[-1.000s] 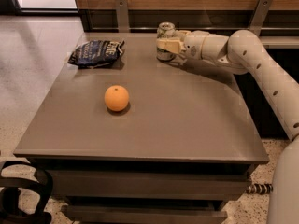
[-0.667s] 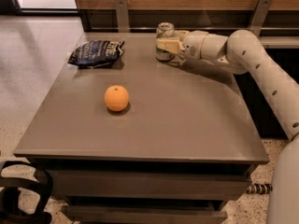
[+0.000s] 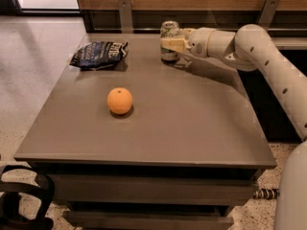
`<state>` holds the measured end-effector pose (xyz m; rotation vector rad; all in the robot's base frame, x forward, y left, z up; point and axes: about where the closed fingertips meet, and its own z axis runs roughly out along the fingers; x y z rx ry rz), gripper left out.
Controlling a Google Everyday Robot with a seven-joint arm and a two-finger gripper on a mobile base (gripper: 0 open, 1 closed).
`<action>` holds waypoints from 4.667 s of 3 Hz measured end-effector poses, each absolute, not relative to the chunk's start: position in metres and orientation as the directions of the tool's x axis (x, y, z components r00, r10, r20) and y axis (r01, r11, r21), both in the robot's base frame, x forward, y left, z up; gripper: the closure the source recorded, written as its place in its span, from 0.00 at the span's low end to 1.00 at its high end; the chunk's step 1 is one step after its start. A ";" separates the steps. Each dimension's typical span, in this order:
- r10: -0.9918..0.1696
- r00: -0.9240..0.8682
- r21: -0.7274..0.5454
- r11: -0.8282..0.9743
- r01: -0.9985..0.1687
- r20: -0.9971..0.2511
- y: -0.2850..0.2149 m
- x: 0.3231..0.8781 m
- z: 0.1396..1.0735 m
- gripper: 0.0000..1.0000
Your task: Knock 7up can over
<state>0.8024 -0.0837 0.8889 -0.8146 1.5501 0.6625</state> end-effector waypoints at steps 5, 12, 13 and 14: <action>-0.606 -0.281 -0.180 0.587 -0.789 -0.744 -0.126 0.761 0.927 1.00; -0.681 -0.309 -0.132 0.514 -0.848 -0.664 -0.087 0.781 0.840 0.74; -0.682 -0.310 -0.129 0.512 -0.849 -0.663 -0.085 0.781 0.838 0.53; -0.682 -0.310 -0.129 0.512 -0.849 -0.663 -0.085 0.781 0.839 0.29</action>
Offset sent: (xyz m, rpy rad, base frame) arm -0.0343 -0.0531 0.0903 -0.3595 0.0360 -0.0656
